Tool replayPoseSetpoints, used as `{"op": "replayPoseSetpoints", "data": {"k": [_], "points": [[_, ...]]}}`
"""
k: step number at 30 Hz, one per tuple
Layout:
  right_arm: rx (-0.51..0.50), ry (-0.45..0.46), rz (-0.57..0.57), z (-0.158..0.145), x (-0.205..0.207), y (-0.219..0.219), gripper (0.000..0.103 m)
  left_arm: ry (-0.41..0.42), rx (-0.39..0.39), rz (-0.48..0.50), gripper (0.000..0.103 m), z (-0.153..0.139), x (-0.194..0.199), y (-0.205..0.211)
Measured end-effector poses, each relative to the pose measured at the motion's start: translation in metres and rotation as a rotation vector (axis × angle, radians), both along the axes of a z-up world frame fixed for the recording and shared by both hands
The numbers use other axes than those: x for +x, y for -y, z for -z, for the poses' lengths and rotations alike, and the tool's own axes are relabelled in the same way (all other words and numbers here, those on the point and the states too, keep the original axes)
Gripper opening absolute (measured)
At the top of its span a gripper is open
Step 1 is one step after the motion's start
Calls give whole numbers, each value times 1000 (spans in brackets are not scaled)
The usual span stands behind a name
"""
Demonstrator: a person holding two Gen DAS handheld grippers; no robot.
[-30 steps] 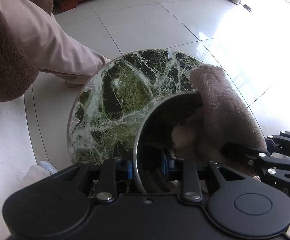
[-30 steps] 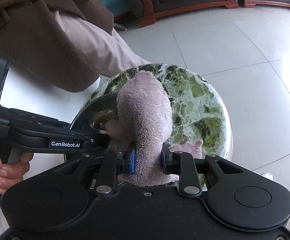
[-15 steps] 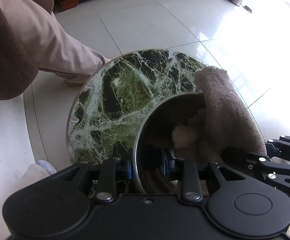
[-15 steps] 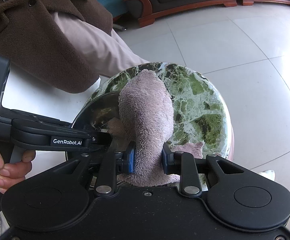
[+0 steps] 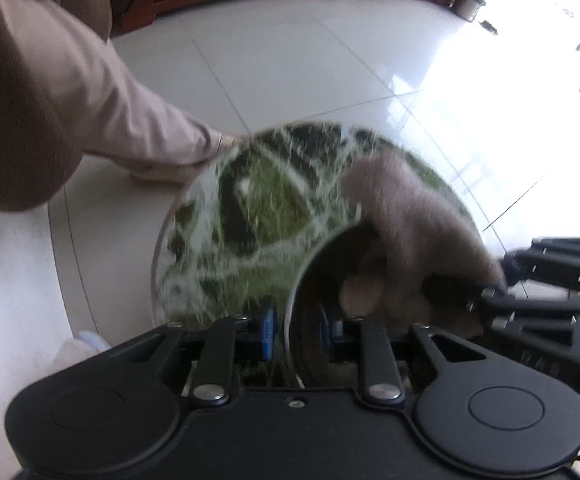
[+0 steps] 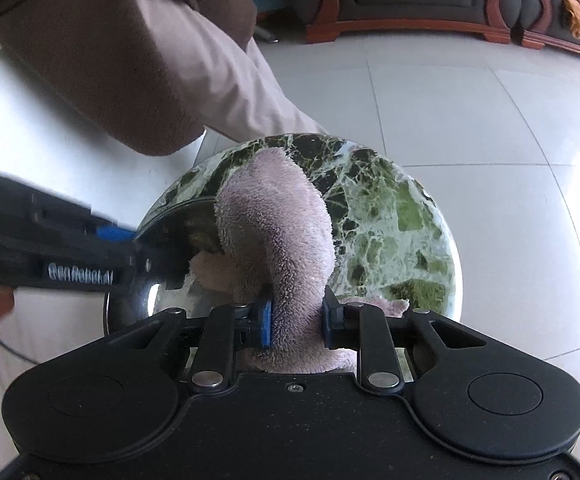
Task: Clean bowl
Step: 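Push towel down inside bowl wall with right gripper while left gripper holds rim, then scrub bowl inner wall with towel, right gripper, while left gripper holds rim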
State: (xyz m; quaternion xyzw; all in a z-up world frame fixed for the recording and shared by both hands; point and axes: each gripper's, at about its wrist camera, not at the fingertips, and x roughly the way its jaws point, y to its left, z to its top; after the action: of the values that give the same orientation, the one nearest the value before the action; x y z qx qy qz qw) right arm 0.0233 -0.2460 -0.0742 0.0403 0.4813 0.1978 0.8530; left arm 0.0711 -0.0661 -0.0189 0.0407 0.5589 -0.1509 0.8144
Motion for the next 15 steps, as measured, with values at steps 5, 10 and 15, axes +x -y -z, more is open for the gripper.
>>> {"op": "replayPoseSetpoints", "data": {"k": [5,10,15], "points": [[-6,0,-10,-1,3,0,22,-7,-9,10,17,7,5,4],[-24,19,-48,-4,13,-3,22,-56,-15,26,12,10,-9,-4],[-62,45,-114,-7,22,-13,22,-56,-9,44,12,5,-15,-5]]}}
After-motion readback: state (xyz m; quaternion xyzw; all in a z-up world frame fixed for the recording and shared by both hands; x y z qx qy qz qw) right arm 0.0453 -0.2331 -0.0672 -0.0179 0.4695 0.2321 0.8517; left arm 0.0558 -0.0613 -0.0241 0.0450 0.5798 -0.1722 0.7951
